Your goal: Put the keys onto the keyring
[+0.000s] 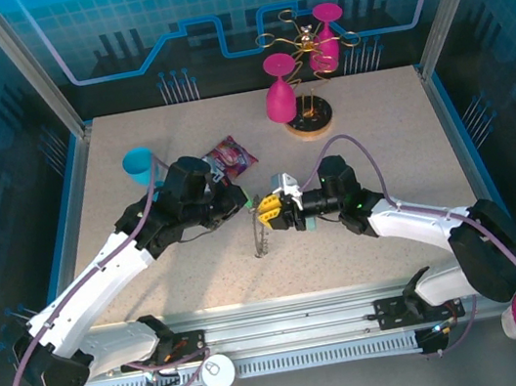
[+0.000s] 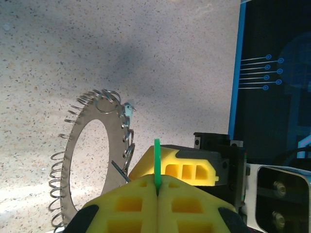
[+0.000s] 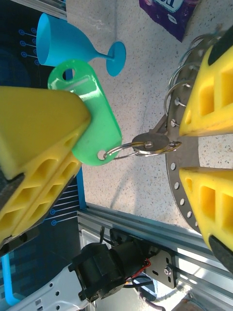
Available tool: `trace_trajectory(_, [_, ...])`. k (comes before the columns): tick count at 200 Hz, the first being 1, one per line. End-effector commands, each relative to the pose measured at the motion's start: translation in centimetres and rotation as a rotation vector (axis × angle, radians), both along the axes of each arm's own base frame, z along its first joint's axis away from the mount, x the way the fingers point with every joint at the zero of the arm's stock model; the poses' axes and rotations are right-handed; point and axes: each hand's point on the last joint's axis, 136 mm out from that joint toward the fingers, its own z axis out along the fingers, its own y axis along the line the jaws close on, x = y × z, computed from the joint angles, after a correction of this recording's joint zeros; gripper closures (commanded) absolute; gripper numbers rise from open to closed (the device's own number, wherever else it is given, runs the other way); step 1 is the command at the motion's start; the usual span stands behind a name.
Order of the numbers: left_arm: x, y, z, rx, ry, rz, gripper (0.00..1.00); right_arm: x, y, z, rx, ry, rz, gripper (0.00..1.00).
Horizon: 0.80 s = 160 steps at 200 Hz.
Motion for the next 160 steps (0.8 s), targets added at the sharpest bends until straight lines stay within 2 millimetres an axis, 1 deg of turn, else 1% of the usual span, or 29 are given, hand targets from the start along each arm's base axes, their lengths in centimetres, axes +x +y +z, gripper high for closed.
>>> trace_trajectory(1, [-0.2,-0.3,1.1,-0.034,-0.044,-0.037,1.0,0.0,0.6,1.5,0.04,-0.052,0.037,0.77])
trace_trajectory(62, [-0.2,-0.4,1.0,-0.043,-0.034,-0.03,1.0,0.6,1.2,2.0,0.064,-0.067,0.023,0.78])
trace_trajectory(100, [-0.1,-0.2,0.8,-0.045,-0.025,-0.008,1.0,0.3,1.6,2.2,0.075,-0.065,0.034,0.78])
trace_trajectory(125, [0.1,-0.2,0.7,-0.053,-0.014,0.012,1.0,0.6,1.2,1.6,0.066,-0.065,-0.002,0.76])
trace_trajectory(149, [0.2,-0.2,0.8,-0.06,-0.014,0.02,1.0,1.4,0.4,0.9,0.056,-0.098,-0.087,0.73])
trace_trajectory(160, [0.3,-0.2,0.9,-0.062,-0.017,0.021,1.0,1.8,0.0,0.5,0.051,-0.115,-0.129,0.71])
